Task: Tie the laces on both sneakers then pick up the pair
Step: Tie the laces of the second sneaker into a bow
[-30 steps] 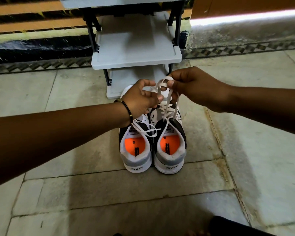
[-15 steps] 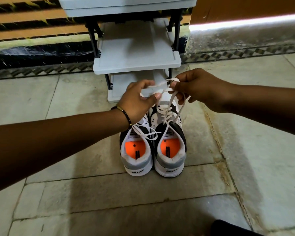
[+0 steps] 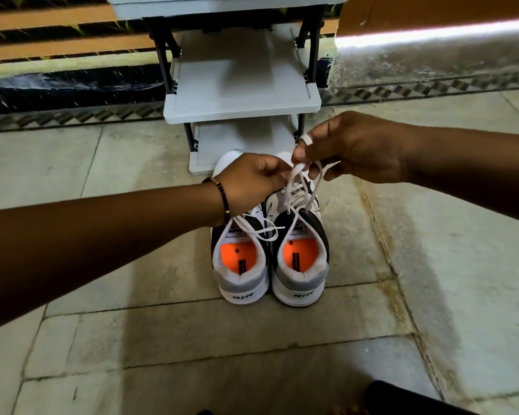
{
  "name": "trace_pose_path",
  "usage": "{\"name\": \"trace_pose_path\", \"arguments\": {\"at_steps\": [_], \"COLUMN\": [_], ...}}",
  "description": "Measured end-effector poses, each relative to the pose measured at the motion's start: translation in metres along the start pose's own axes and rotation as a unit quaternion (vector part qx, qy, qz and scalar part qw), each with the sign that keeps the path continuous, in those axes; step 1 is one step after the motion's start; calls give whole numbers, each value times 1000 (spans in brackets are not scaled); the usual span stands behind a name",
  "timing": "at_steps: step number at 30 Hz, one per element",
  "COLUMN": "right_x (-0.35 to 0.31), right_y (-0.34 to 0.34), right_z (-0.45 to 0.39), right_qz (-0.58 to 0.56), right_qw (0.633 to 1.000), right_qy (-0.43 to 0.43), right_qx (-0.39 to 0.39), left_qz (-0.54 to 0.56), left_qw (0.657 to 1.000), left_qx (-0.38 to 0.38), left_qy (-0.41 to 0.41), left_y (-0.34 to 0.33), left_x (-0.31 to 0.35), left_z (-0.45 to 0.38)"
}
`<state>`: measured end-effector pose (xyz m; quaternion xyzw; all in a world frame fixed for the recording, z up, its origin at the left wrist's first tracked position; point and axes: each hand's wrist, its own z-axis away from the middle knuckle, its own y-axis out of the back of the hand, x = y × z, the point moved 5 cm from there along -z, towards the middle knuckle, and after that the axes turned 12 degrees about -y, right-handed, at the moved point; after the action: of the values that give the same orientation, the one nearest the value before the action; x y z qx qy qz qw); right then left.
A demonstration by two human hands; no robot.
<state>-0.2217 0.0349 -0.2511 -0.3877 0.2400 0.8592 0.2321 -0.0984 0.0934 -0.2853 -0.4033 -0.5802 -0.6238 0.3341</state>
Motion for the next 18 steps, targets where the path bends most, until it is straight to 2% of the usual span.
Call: {"name": "trace_pose_path", "arguments": {"at_steps": [7, 12, 15, 18], "right_x": [-12, -11, -8, -7], "right_y": [-1, -2, 1, 5], "right_z": [5, 5, 5, 5], "right_qz": [193, 177, 153, 165], "right_qw": [974, 969, 967, 958], "right_qy": [107, 141, 152, 161], "right_qx": [58, 102, 138, 170], "left_qz": [51, 156, 166, 183], "left_qw": [996, 978, 974, 971], "left_qx": [-60, -73, -100, -87], "left_qy": [50, 115, 118, 128], "left_y": [-1, -8, -8, -3], "left_x": [3, 2, 2, 3], "left_z": [-5, -2, -1, -3]}}
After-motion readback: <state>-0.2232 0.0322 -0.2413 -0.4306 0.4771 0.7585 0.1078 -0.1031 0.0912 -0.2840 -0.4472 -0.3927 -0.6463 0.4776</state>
